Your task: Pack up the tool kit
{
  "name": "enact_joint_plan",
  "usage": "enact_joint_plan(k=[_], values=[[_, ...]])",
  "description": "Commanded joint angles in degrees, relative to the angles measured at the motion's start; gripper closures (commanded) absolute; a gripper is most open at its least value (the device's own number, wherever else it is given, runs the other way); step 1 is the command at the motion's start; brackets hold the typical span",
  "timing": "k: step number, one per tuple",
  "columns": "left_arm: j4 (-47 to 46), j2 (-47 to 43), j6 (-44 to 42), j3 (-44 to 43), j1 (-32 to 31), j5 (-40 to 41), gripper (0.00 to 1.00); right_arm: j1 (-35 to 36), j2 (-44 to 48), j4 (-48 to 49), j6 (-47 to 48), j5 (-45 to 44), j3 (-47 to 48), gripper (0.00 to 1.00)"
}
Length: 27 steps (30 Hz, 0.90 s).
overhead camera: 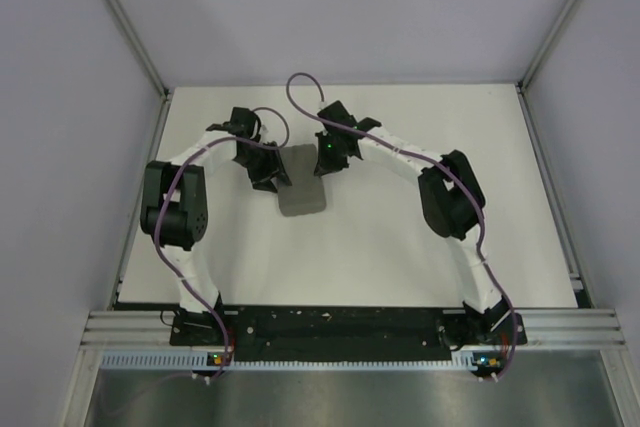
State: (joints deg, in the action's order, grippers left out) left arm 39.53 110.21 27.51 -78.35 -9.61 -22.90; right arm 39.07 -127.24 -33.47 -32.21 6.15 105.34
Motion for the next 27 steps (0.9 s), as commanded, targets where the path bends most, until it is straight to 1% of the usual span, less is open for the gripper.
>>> enact_joint_plan(k=[1, 2, 4, 5, 6, 7, 8, 11, 13, 17, 18, 22, 25, 27], values=[[2.13, 2.12, -1.23, -0.66, -1.56, 3.20, 0.46, 1.89, -3.63, -6.16, 0.04, -4.12, 4.24, 0.97], [2.31, 1.59, -1.05, -1.45, -1.56, 3.73, 0.44, 1.45, -3.37, -7.21, -0.14, -4.91, 6.61, 0.92], [3.18, 0.18, -0.88, -3.82, -1.21, 4.96, 0.38, 0.31, -2.14, -9.49, -0.14, -7.72, 11.27, 0.73], [3.80, -0.08, -0.96, -5.40, -0.94, 5.66, 0.33, -0.39, -1.26, -10.11, -0.22, -8.43, 12.86, 0.66], [4.67, -0.52, -1.05, -6.89, -0.59, 6.19, 0.29, -1.35, -0.04, -10.29, -0.31, -8.96, 13.57, 0.61], [5.64, -0.96, -1.23, -8.73, -0.33, 7.24, 0.20, -2.32, 1.19, -10.38, -0.31, -9.31, 13.84, 0.58], [6.69, -1.31, -1.40, -10.58, -0.06, 7.86, 0.14, -3.03, 2.68, -10.47, -0.05, -9.84, 13.67, 0.55], [9.07, -3.77, -2.19, -14.11, 0.99, 9.62, 0.05, -5.40, 7.17, -10.56, 0.65, -10.72, 11.21, 0.54], [9.77, -6.14, -2.54, -14.12, 1.61, 10.59, 0.02, -6.98, 10.33, -10.56, 1.44, -10.98, 7.79, 0.54], [11.27, -13.07, -3.25, -12.10, 2.57, 11.90, 0.01, -9.97, 18.76, -10.56, 3.02, -12.83, -1.86, 0.53], [11.27, -15.27, -3.68, -11.05, 2.66, 12.60, 0.01, -10.50, 22.26, -10.56, 3.46, -13.70, -4.76, 0.53], [12.32, -27.21, -5.70, -7.18, 2.66, 16.82, 0.01, -12.09, 33.96, -10.82, 4.08, -17.57, -14.61, 0.52], [13.55, -35.13, -6.94, -4.80, 2.58, 17.97, 0.01, -12.17, 42.05, -12.49, 2.07, -20.82, -20.68, 0.52], [14.17, -39.96, -7.73, -3.40, 2.57, 18.93, 0.01, -12.17, 48.55, -13.98, -0.04, -25.03, -23.94, 0.52]])
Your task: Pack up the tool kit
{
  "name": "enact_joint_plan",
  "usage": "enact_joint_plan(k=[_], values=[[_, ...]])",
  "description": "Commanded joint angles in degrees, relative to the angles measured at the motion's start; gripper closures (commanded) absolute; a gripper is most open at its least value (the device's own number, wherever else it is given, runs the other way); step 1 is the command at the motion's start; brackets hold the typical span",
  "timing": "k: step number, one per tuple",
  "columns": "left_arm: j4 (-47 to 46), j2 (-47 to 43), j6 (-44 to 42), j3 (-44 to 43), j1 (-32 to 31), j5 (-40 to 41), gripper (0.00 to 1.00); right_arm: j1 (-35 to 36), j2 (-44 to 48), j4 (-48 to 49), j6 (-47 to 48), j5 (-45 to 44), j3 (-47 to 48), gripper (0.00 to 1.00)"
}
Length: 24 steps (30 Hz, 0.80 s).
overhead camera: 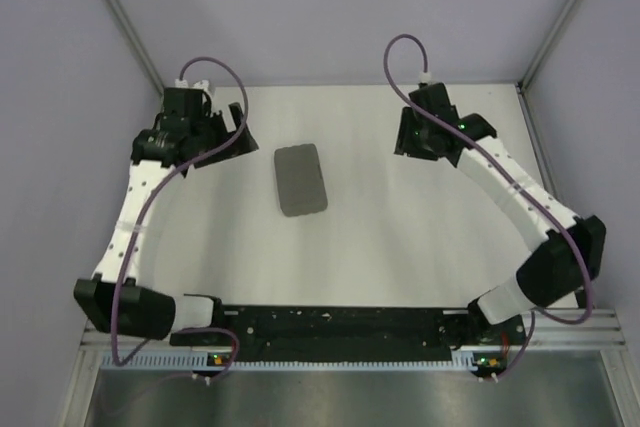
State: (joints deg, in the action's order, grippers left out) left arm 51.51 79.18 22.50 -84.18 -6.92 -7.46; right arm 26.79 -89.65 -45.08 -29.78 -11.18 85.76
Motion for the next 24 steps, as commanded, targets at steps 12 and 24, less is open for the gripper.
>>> enact_joint_plan(k=[12, 24], values=[[2.72, -31.63, -9.06, 4.20, -0.11, 16.16, 0.01, 0.11, 39.63, -8.09, -5.12, -26.78, -10.17, 0.48], [2.02, -33.12, -9.75, 5.87, -0.11, 15.38, 0.01, 0.20, 45.96, -8.36, -3.96, -33.73, -13.95, 0.43]])
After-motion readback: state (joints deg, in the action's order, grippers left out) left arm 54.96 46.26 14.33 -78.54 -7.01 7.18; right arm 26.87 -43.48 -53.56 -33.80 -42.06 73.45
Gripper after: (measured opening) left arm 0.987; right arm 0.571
